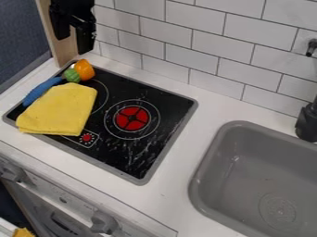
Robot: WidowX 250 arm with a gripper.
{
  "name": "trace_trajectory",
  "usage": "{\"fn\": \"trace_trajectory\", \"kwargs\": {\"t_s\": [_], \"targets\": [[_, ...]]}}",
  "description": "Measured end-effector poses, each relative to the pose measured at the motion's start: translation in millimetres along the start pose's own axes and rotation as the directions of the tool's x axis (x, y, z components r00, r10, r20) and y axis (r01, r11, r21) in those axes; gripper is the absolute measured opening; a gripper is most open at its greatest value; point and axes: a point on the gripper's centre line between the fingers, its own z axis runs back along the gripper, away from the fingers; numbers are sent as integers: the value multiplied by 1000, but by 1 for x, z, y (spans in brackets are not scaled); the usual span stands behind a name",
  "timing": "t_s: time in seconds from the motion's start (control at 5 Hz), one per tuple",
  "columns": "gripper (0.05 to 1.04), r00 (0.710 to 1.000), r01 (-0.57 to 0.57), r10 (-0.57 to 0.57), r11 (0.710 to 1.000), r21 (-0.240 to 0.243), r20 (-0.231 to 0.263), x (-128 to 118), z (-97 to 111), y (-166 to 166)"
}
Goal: Move the yellow cloth to the right side of the stove
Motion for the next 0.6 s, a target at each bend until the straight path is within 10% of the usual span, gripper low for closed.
{"fn": "trace_trajectory", "kwargs": {"t_s": [0.6], "targets": [[1001, 998, -4, 1, 999, -50, -57, -29, -20, -19]]}}
